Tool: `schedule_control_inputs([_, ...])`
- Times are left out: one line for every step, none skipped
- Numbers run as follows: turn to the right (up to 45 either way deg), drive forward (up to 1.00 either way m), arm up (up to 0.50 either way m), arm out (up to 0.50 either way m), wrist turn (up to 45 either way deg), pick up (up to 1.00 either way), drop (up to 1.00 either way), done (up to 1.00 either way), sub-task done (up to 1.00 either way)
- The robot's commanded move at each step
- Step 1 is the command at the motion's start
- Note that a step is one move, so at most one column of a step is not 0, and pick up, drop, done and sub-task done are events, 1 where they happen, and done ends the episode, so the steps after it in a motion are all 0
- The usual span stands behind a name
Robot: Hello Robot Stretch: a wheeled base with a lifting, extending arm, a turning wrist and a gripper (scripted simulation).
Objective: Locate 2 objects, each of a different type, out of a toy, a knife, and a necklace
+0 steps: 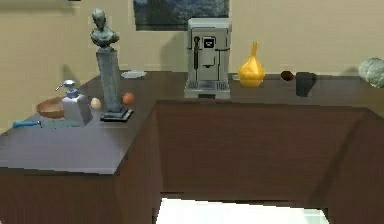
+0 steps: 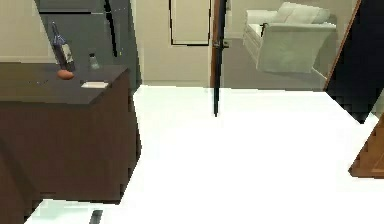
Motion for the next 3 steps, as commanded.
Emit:
schedule_control_inputs([0.0,0.15,0.0,0.0,0.0,0.0,0.0,0.0,0.0])
schedule_control_inputs([-42.0,0.0,0.0,0.0,0.0,0.0,0.0,0.0,0.0])
schedule_control_inputs([0.0,0.0,0.0,0.0,0.0,0.0,0.0,0.0,1.0])
